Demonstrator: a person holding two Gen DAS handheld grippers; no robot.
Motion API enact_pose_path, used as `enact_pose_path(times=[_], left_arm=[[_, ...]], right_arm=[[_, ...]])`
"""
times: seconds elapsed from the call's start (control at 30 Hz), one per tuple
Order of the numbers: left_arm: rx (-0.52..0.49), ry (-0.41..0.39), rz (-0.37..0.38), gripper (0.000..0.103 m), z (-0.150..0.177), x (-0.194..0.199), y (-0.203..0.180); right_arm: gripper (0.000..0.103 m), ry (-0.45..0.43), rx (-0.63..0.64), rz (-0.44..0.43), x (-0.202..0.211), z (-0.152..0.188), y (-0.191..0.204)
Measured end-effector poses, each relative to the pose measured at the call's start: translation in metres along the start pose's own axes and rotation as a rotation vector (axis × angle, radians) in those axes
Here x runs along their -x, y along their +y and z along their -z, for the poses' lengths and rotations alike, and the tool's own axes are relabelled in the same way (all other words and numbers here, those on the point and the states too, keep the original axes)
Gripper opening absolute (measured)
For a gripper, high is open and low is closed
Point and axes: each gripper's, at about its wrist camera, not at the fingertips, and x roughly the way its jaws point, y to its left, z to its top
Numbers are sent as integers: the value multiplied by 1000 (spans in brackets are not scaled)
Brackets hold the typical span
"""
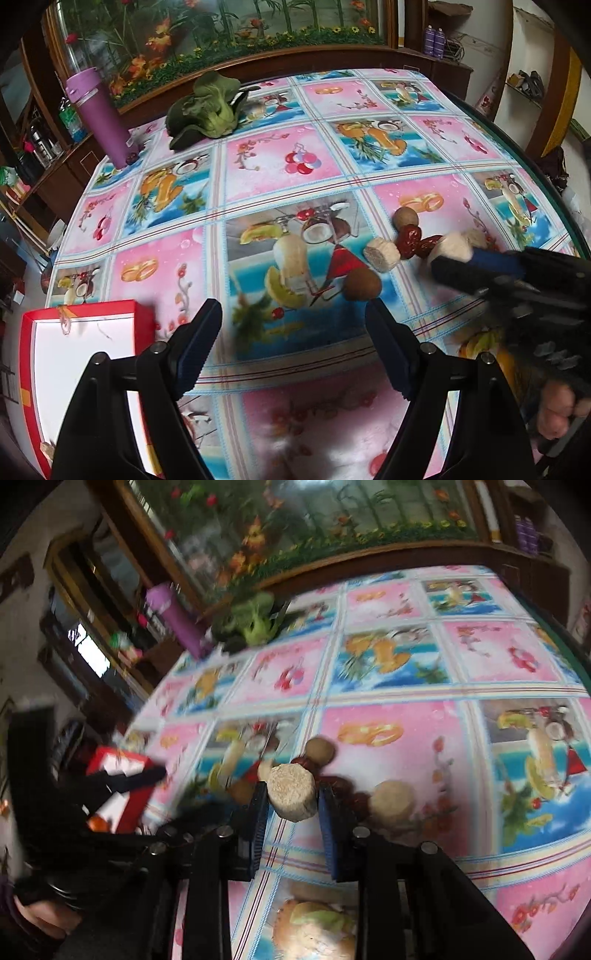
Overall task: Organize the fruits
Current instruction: 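Grasp a kiwi with the left gripper while the right gripper grasps a pale cube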
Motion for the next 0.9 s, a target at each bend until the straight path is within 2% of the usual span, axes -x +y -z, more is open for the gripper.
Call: enact_pose_path(times=[0.13,0.2,0.23,0.3,0.33,0.47,0.53,0.6,0.67,0.9], left_arm=[[-8,21,1,78,-4,-11,-11],[-4,30,5,68,-6,-16,-14],[2,36,17,66,-8,-19,-16],[17,50,54,55,-11,-25,-18],[24,56,66,53,-12,-27,-19],[39,63,114,51,-14,-35,-24],[48,58,114,50,-15,-37,-25],[47,49,120,34,-16,-37,-25],[50,47,124,28,-16,-37,-22],[75,27,138,27,-10,-29,-17]], right_arm=[[26,10,-37,-12,-2,-1,-4],[26,19,-47,-15,-3,-1,-5],[26,19,-49,-16,-4,-1,-6],[26,20,-50,-16,-4,-1,-6],[26,22,-50,-17,-5,-1,-6],[26,26,-53,-10,-7,0,-8],[26,32,-56,-10,-9,0,-8],[26,35,-54,-9,-10,0,-8],[26,36,-54,-11,-11,1,-8],[26,15,-22,-9,-9,3,-2]])
